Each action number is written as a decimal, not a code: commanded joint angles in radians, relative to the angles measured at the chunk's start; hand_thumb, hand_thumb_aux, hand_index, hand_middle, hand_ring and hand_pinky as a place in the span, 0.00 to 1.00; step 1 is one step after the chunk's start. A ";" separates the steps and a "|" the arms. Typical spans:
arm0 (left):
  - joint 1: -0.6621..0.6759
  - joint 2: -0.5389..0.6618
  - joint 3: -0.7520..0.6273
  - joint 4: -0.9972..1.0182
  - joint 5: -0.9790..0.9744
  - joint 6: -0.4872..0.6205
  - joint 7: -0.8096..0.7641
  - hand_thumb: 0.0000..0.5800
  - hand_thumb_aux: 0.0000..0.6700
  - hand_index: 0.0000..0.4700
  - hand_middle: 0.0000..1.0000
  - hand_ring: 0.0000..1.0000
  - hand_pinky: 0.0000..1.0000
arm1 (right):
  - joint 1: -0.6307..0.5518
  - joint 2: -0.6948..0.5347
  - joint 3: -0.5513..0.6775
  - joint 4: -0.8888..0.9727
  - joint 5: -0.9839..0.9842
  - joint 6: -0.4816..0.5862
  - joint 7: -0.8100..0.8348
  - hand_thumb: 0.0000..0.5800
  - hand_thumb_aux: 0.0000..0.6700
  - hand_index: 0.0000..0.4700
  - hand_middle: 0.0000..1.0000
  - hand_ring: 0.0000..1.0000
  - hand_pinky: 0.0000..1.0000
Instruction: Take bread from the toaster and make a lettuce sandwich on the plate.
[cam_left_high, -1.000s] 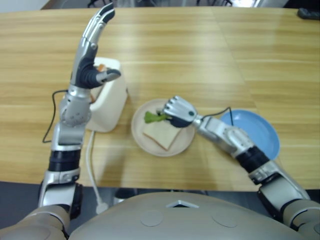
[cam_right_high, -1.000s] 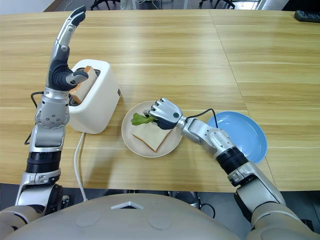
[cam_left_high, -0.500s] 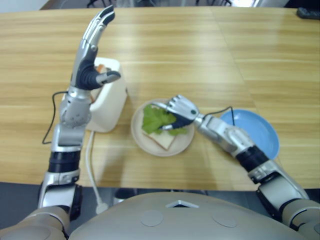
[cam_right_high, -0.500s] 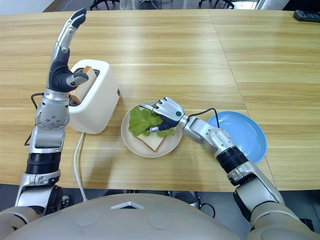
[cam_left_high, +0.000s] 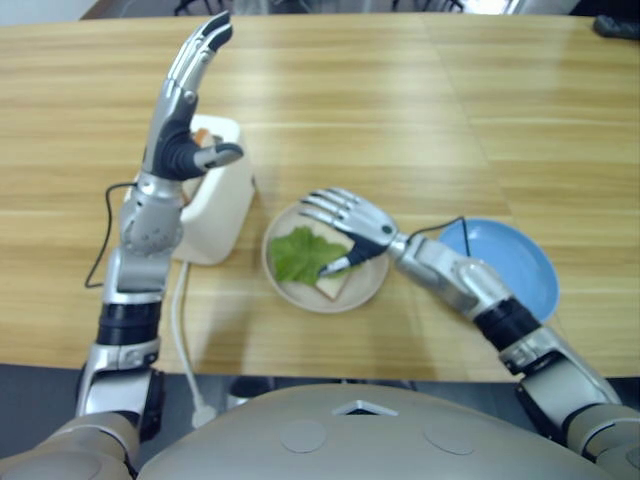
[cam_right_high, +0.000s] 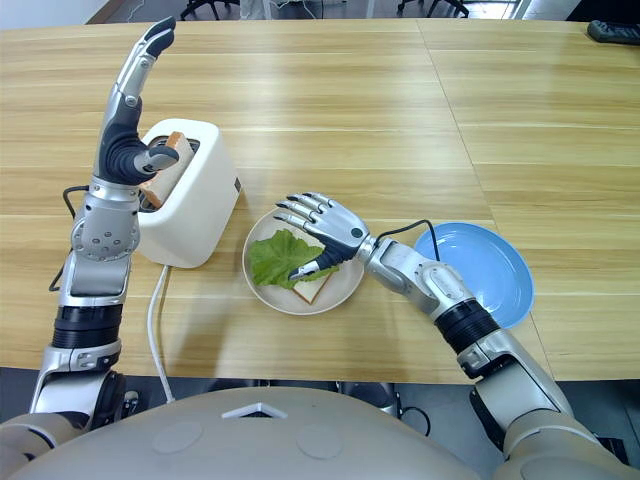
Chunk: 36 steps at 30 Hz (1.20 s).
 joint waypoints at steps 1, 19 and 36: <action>0.005 0.008 -0.001 -0.007 0.010 0.004 -0.010 0.00 0.00 0.00 0.00 0.00 0.00 | 0.010 -0.009 -0.003 -0.005 0.010 -0.007 0.018 0.00 0.00 0.00 0.00 0.00 0.00; 0.271 0.487 0.233 0.127 0.105 0.292 -0.279 0.00 0.00 0.00 0.00 0.00 0.00 | 0.292 -0.211 -0.389 -0.120 0.198 0.006 -0.094 0.00 0.00 0.00 0.00 0.00 0.00; 0.244 0.434 -0.004 0.110 0.090 0.410 -0.456 0.00 0.00 0.00 0.00 0.00 0.00 | 0.314 -0.183 -0.438 -0.172 0.174 0.026 -0.083 0.00 0.00 0.00 0.00 0.00 0.00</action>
